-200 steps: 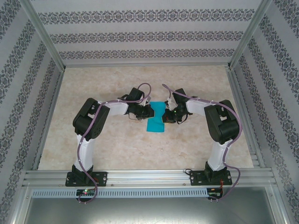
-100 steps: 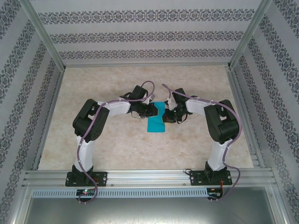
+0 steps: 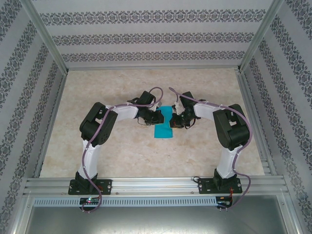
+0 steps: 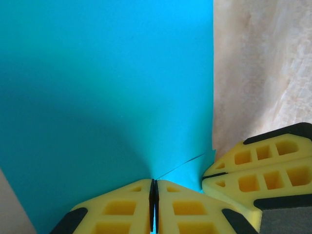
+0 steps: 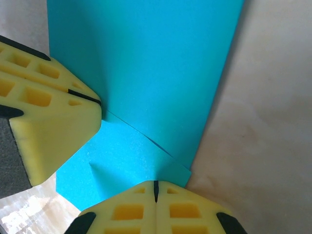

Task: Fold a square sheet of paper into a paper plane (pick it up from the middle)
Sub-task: Fold the triangle a second time at the center of the table.

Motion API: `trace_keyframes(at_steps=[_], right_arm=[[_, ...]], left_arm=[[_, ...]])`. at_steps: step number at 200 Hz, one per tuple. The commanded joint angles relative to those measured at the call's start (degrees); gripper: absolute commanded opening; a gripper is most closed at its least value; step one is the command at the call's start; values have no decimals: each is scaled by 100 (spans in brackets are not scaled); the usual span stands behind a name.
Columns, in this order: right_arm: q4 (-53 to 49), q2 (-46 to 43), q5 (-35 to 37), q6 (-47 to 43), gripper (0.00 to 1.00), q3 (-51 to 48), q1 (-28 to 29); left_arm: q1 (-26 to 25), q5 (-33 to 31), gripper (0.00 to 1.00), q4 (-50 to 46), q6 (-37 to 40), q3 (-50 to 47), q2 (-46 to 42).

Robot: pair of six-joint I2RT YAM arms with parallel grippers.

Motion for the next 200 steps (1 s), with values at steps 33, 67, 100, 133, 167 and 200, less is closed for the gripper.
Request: trace_keyframes(at_steps=[33,67,100,133,167,200], right_arm=[[-280,-420,418,42,5,17,26],[-63,-1093,55,281,5,-262,81],[240,-1287,-476,600,4,-611,335],[492,-1058,-543,713,3,-785,519],[411,-767,-438,590,3,-639,585],[225,-502,-255,408,3,-425,578]], left_arm=[[-42,-459,14,-380,293,-159,353],[-39,-512,14,-372,332,-250,405],[-35,-508,14,-341,325,-259,431],[-36,-499,14,-334,321,-250,487],[-39,-523,14,-366,342,-272,480],[-35,-520,14,-380,359,-276,481]])
